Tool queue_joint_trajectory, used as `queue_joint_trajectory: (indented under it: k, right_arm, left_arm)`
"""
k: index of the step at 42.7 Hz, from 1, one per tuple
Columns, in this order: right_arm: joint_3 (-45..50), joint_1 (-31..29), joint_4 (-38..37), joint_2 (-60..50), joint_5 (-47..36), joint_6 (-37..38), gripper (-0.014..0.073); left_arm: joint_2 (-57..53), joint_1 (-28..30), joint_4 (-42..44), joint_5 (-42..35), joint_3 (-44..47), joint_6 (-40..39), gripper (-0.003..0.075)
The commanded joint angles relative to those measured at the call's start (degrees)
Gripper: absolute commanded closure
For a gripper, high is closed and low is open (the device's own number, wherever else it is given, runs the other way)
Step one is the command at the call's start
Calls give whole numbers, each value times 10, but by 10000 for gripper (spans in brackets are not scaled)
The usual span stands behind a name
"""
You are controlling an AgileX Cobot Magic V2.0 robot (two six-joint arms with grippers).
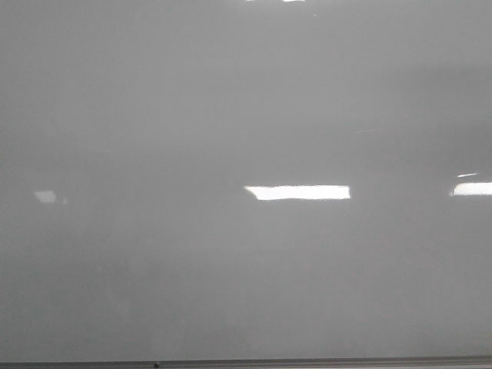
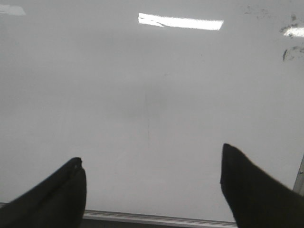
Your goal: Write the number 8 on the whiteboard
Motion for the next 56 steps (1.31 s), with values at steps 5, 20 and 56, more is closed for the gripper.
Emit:
queue_joint_trajectory:
  k: [5,20,56]
  right_arm:
    - [-15,-2,4,6,-47,-6,-6]
    - [-20,-2,4,5,-86,-6,-6]
    - [-179,-2,171,251,96,-203,3]
  left_arm:
    - [-14,0,1,-28,-18,-7,515]
    - [-39,0,3,7,-18,-4,741]
    - [-46,-276,-151,539,-259,453,741]
